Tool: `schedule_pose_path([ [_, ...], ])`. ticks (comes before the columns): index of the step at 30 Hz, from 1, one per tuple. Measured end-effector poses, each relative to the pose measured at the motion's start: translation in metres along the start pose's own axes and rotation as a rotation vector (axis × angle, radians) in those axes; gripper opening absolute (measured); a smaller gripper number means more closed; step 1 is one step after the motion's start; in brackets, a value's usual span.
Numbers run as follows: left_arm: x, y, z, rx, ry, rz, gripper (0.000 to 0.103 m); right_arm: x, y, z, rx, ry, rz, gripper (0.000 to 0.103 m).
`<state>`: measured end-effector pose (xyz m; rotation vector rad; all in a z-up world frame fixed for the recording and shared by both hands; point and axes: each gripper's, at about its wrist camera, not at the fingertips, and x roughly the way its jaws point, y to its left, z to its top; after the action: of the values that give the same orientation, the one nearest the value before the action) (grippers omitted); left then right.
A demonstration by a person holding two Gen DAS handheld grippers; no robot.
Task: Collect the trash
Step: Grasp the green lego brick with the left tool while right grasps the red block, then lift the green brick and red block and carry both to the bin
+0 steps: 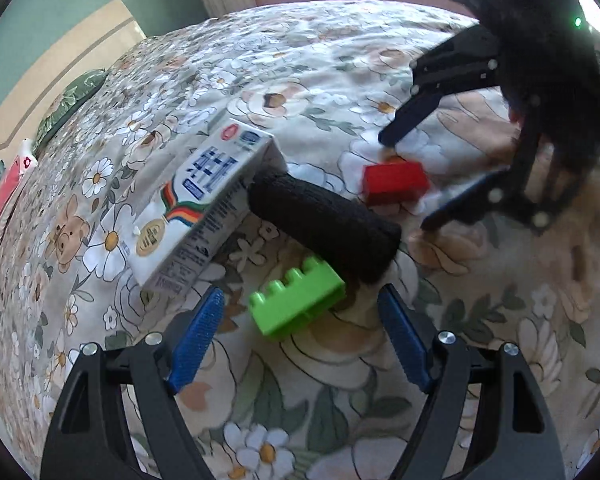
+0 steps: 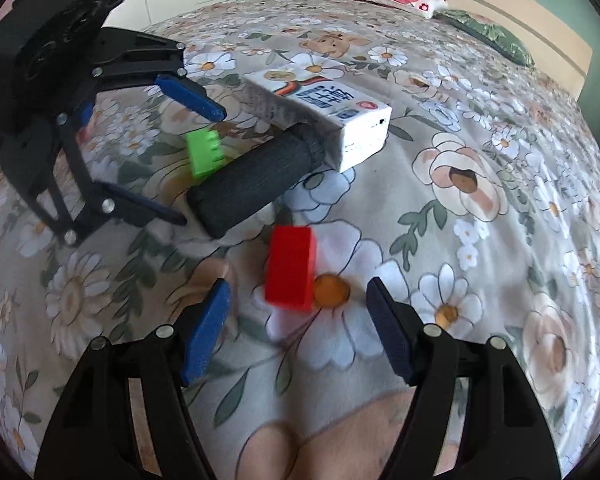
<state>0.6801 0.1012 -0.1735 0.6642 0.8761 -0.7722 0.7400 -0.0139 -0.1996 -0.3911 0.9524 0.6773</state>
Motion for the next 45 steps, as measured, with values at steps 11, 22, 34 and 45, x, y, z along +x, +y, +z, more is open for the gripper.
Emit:
schedule_pose_path([
  [11, 0.010, 0.003, -0.003, -0.065, 0.003, -0.043, 0.050, 0.005, -0.007, 0.003, 0.019, -0.033, 0.005, 0.043],
  [22, -0.006, -0.011, -0.016, -0.191, -0.012, 0.059, 0.048, -0.003, 0.001, -0.005, 0.042, -0.043, -0.001, 0.021],
  [34, -0.084, -0.043, -0.016, -0.239, -0.064, 0.202, 0.048, -0.084, 0.026, -0.004, 0.030, -0.109, -0.045, 0.021],
  [45, -0.257, -0.127, 0.026, -0.269, -0.113, 0.413, 0.048, -0.284, 0.081, -0.013, -0.006, -0.212, -0.159, 0.021],
])
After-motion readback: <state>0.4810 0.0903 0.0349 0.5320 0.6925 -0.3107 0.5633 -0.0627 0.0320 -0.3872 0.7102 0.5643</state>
